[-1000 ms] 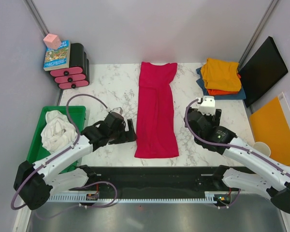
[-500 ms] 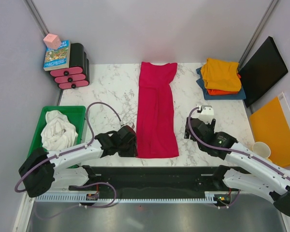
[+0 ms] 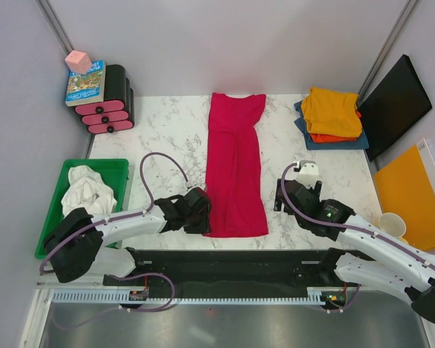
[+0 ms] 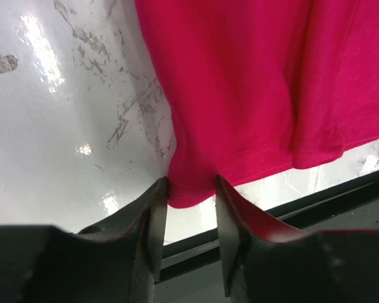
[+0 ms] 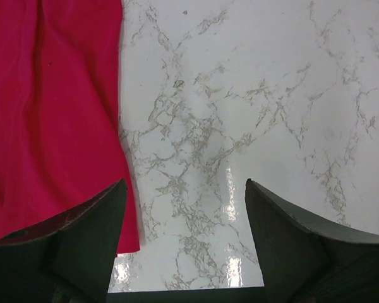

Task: Fold and stack the t-shirts
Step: Grab the bottom of the folded rectangular tshirt with both arms

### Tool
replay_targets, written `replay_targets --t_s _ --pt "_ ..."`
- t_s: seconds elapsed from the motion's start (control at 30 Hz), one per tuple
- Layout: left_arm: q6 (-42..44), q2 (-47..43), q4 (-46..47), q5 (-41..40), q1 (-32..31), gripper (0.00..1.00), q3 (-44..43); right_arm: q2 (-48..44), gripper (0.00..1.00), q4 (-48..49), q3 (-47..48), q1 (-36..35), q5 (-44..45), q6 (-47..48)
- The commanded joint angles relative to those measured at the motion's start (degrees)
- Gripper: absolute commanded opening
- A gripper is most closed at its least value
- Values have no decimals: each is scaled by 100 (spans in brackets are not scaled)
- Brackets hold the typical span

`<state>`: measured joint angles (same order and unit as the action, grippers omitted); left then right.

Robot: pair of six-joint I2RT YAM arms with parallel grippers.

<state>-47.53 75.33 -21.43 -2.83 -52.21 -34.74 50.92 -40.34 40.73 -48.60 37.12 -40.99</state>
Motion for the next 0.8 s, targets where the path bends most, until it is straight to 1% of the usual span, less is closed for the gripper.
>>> replay_targets --t_s 0.0,0.03,0.13,0.17,0.23,0.3,0.37,0.43,0.53,0.67,0.77 --pt "-169 -150 210 -51 -9 40 81 -29 83 26 -30 -27 -65 -137" --pt "-178 -168 227 -60 0 39 116 -29 83 26 -47 -36 -82 -172" --pt "-213 -185 218 -42 -9 29 231 -38 83 35 -170 -88 -205 -312" --pt "-222 -185 218 -25 -9 22 257 -55 83 43 -214 -97 -240 -356" --pt "-265 -203 218 10 -9 20 275 -73 83 70 -363 -123 -381 -523" --pt "-292 -212 218 28 0 12 310 -73 83 227 -495 -141 -583 -663" --pt "-301 -203 218 37 0 2 328 -47 84 472 -759 -185 -907 -787" --pt "-292 -168 218 54 -9 2 336 50 85 623 -969 -229 -1145 -954" --pt "-266 -115 218 90 0 2 319 164 86 904 -1163 -396 -1216 -1103" --pt "-222 -71 227 116 -9 2 266 401 81 1238 -1260 -580 -1278 -1174" --pt "-222 -36 218 151 0 2 249 568 80 1440 -1304 -642 -1295 -1200"
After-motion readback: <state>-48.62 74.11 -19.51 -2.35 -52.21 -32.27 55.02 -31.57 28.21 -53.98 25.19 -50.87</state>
